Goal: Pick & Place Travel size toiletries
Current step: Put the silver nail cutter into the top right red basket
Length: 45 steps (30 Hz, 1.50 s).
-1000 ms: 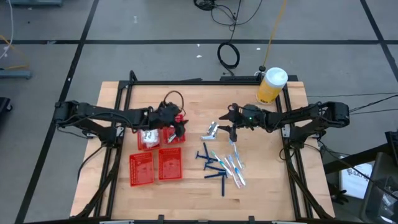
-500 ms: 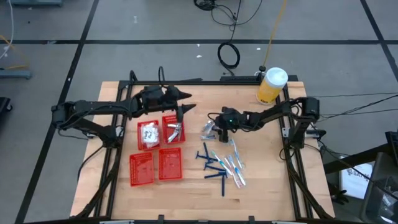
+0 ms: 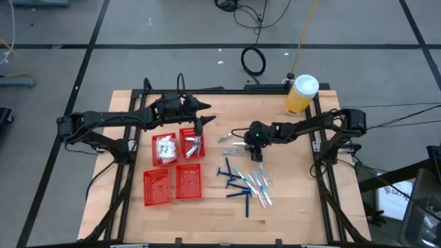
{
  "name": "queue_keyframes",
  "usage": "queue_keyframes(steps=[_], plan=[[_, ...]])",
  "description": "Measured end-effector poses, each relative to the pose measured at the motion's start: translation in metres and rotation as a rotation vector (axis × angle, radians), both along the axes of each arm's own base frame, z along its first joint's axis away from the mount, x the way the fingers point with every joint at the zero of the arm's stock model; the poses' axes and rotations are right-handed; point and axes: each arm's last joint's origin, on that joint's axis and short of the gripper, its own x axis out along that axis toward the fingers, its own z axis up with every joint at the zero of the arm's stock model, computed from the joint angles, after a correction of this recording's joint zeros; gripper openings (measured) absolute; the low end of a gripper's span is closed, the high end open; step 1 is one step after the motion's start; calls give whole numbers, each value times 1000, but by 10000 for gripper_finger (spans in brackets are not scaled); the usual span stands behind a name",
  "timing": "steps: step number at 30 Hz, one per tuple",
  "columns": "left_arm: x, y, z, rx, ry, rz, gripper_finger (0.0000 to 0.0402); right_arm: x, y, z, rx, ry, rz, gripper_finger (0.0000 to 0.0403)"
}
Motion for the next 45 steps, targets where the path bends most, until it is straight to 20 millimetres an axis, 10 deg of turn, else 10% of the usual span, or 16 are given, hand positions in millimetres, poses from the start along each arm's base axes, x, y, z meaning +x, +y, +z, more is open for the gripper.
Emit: queue_keyframes(steps=[30, 45], plan=[[-1, -1, -5, -47, 47, 15, 255, 5, 5, -4, -66, -8, 23, 44], [2, -9, -2, 29, 32, -33, 255, -8, -8, 75, -271, -635, -67, 44]])
